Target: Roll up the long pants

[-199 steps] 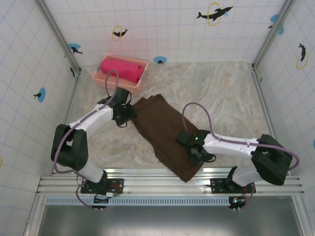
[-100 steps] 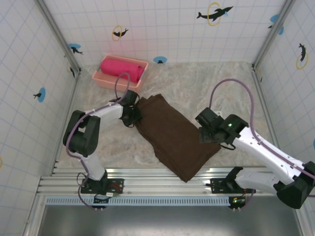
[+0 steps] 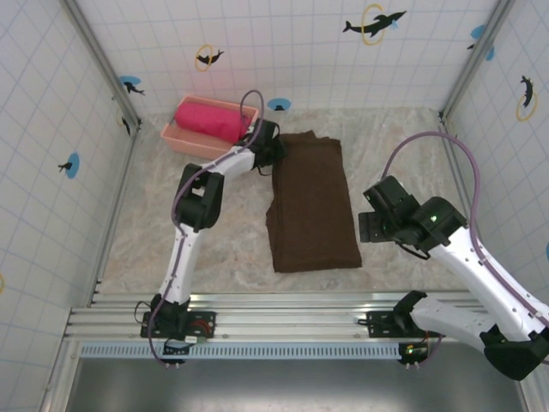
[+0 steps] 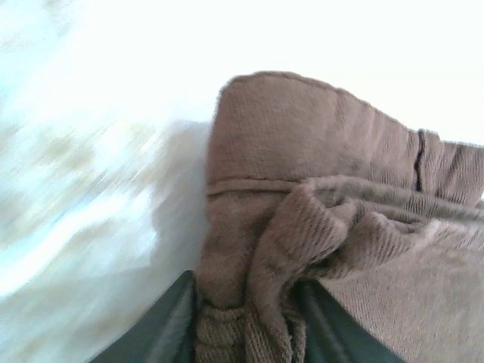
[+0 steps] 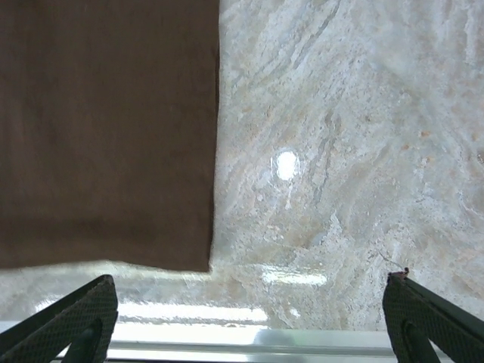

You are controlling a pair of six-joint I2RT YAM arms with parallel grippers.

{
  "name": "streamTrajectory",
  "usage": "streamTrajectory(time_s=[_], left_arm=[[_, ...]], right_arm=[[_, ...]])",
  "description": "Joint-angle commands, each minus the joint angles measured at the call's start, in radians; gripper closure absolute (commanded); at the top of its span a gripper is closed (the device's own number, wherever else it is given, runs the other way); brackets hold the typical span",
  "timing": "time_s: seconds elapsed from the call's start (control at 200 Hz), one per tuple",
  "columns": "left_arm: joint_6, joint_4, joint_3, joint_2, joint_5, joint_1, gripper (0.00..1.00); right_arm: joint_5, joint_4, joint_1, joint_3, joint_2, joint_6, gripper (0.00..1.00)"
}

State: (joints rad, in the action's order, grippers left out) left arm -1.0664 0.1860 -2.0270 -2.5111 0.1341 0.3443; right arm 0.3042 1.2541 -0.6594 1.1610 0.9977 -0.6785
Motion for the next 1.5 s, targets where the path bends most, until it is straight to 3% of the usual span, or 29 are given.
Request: streamTrajectory(time_s=[0.0,0.065,0.15,0.325,0.495,0.61,0.696,0.881,1.126,1.496], left_arm=[[0.006,0.020,-0.225,-0.039,0.018,-0.014,0.47],[0.028,0.029,-0.246,0.006,0.039,-0.028,0.43],[0.058,0.014,-0.140,0.128,0.086,-0.052,0.40],[0.144,-0.008,0.345,0.516,0.157,-0.067,0.37],[0.141,0.024,0.862,0.899,0.212,-0.061,0.38],[0.112,0.106,1.083,1.117,0.224,-0.058,0.38],[0.107,0.138,1.183,1.224,0.257,-0.054,0.38],[0.062,0.168,1.309,1.328,0.308,-0.048,0.38],[-0.075,0.014,1.444,1.353,0.354,0.005,0.37],[-0.204,-0.159,1.498,1.275,0.337,0.147,0.37]], right_arm=[[-0.026,0.014,0.011,-0.048,-0.040,0.024,0.06],[-0.032,-0.006,0.019,-0.086,-0.071,-0.003,0.06],[-0.067,-0.064,0.031,-0.162,-0.124,-0.038,0.06],[-0.149,-0.207,0.061,-0.338,-0.208,-0.098,0.06],[-0.377,-0.501,0.134,-0.549,-0.257,-0.199,0.09],[-0.532,-0.753,0.163,-0.687,-0.259,-0.314,0.10],[-0.515,-0.754,0.164,-0.705,-0.244,-0.314,0.09],[-0.587,-0.837,0.197,-0.762,-0.178,-0.319,0.08],[-0.613,-0.905,0.245,-0.844,-0.126,-0.332,0.09],[-0.644,-1.049,0.253,-0.899,-0.096,-0.382,0.23]])
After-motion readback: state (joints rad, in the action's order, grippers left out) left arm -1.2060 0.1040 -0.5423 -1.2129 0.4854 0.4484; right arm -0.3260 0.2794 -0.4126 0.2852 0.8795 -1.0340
